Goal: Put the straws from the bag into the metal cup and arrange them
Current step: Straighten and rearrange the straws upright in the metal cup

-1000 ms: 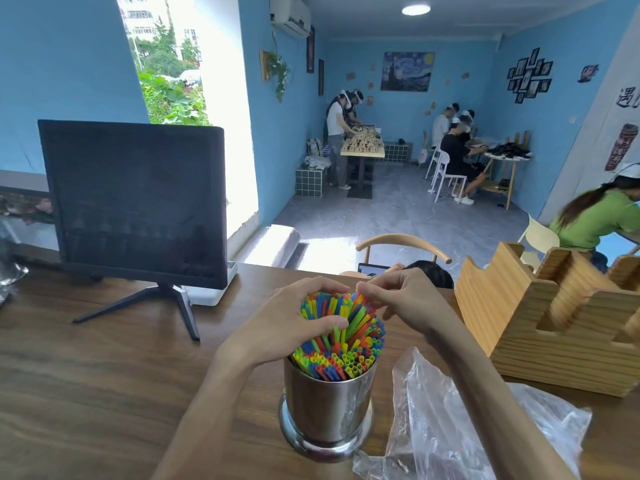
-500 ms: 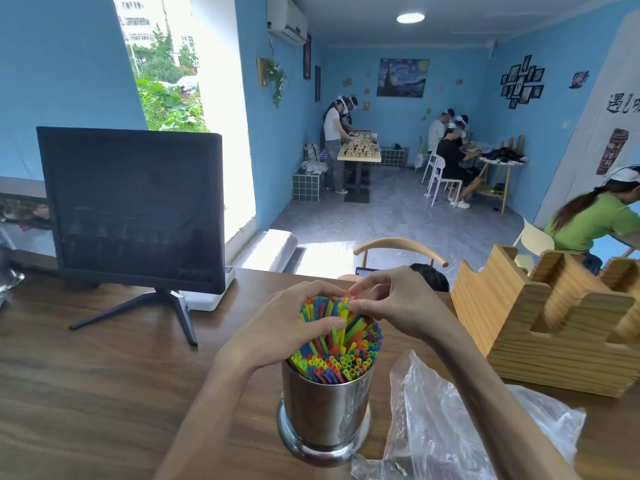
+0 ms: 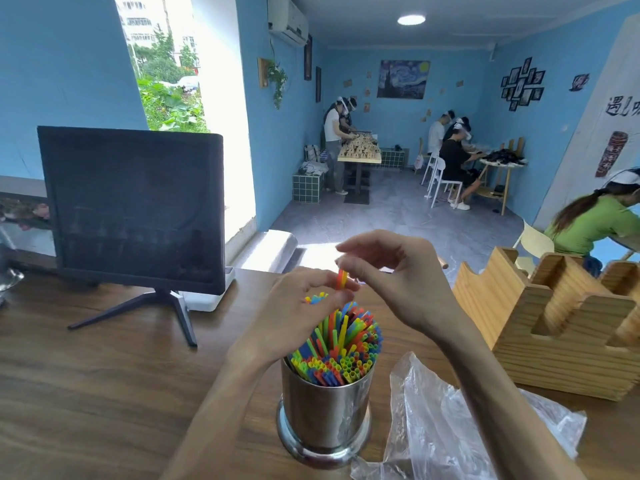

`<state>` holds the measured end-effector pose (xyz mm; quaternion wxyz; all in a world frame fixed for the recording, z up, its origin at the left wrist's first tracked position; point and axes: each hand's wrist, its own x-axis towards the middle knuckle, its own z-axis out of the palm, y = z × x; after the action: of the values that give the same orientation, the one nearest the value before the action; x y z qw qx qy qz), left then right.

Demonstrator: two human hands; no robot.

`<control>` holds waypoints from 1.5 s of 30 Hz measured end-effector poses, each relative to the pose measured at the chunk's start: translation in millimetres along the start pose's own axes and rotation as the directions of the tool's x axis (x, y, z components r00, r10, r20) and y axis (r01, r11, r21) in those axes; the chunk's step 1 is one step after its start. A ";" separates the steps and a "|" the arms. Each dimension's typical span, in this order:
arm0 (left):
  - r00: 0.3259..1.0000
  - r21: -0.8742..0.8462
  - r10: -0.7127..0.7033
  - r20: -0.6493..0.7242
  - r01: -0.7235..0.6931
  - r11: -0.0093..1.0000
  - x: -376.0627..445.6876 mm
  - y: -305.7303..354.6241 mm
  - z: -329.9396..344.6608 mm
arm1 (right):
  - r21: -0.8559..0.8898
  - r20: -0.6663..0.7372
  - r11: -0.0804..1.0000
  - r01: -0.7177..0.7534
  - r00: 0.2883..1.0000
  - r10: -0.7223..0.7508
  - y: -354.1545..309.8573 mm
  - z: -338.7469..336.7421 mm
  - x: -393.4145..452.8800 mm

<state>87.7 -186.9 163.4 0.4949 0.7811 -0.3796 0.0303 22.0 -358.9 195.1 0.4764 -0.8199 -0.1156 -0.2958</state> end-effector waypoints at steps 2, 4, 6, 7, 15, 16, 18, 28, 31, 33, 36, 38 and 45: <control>1.000 -0.019 0.004 -0.029 -0.005 1.000 0.5 2.9 -0.7 | 0.093 -0.027 0.996 0.011 1.000 -0.008 -1.6 0.5 1.3; 0.999 -0.018 0.013 -0.033 -0.013 1.000 -0.4 3.7 -1.9 | 0.111 -0.020 0.994 0.014 1.000 -0.011 1.1 2.4 -0.4; 1.000 -0.026 0.007 -0.020 -0.008 1.000 -2.9 2.2 -2.7 | 0.044 -0.039 0.999 0.018 0.999 -0.017 5.7 6.1 -4.2; 1.000 -0.025 0.004 -0.017 -0.005 1.000 -3.6 1.6 -2.9 | 0.004 -0.068 1.000 0.026 0.997 -0.026 8.0 8.0 -6.0; 0.990 -0.102 -0.067 -0.124 0.055 0.993 -6.6 -1.1 6.7 | -0.113 -0.204 0.987 0.111 0.970 -0.132 10.2 13.1 -10.3; 0.990 -0.104 -0.072 -0.122 0.059 0.993 -6.4 -1.4 7.1 | -0.082 -0.212 0.992 0.096 0.971 -0.112 11.2 12.6 -10.0; 0.991 -0.104 -0.075 -0.110 0.063 0.993 -6.8 -0.9 6.6 | -0.021 -0.214 0.997 0.076 0.974 -0.079 11.3 11.1 -10.4; 0.990 -0.106 -0.135 0.050 0.140 0.984 -7.3 -4.5 -1.0 | 0.214 -0.471 0.951 0.223 0.877 -0.100 -6.1 -15.8 0.3; 0.994 -0.190 -0.109 0.026 0.112 0.975 -6.2 1.5 -0.9 | 0.294 -0.566 0.926 0.237 0.824 -0.032 -6.0 -18.1 1.0; 0.992 -0.351 -0.111 -0.056 0.085 0.933 -4.3 8.0 -1.5 | 0.341 -0.579 0.916 0.212 0.815 0.027 -0.1 -16.2 -0.7; 0.972 -0.571 -0.146 -0.183 0.016 0.821 1.7 8.8 -10.3 | 0.463 -0.571 0.873 0.153 0.805 0.161 13.5 -12.9 -5.3; 0.956 -0.655 -0.191 -0.225 -0.003 0.756 5.3 6.7 -18.1 | 0.553 -0.539 0.828 0.098 0.799 0.265 22.1 -11.3 -9.0; 0.931 -0.865 -0.242 -0.274 -0.128 0.485 11.3 10.5 -34.0 | 0.336 -0.139 0.921 -0.198 0.957 0.256 32.3 5.2 -28.4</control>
<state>100.3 -168.6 193.4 0.8825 0.4146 -0.2184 -0.0405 16.5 -368.6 153.2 0.6420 -0.7100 -0.0221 -0.2885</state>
